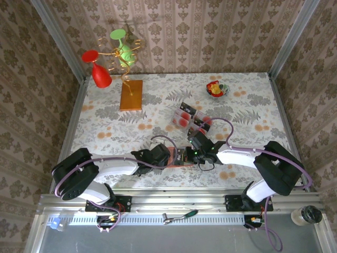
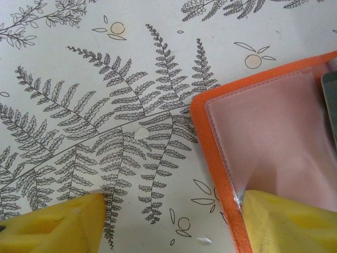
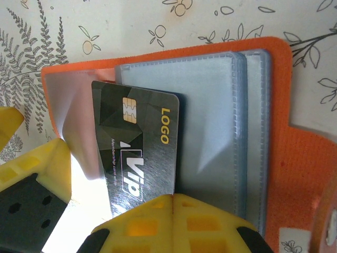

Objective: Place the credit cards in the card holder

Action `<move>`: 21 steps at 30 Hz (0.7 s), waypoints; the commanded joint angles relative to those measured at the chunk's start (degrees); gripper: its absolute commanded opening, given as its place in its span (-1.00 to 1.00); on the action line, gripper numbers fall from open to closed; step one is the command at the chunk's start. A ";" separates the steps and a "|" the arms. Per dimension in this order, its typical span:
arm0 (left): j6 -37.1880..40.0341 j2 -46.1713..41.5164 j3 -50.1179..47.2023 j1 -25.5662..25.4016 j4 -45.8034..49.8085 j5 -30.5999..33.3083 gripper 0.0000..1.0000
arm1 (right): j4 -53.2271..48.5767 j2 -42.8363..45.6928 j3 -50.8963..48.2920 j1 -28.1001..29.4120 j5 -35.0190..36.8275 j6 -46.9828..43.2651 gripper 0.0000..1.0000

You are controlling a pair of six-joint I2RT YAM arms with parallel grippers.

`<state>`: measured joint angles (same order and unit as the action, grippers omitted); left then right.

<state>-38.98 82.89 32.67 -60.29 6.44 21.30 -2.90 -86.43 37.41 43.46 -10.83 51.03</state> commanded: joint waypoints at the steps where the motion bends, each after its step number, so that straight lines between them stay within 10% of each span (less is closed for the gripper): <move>1: 0.05 0.21 -0.97 0.04 1.17 0.94 0.41 | -0.87 0.20 1.53 0.56 -0.09 0.64 -1.00; 21: 3.99 -3.89 2.01 5.27 3.57 -0.86 0.41 | -1.49 6.22 -0.30 -2.45 0.56 1.35 -1.00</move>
<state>-36.75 81.28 33.04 -55.70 7.57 20.78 -3.09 -81.80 37.43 41.56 -10.76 51.46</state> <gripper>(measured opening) 0.706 0.067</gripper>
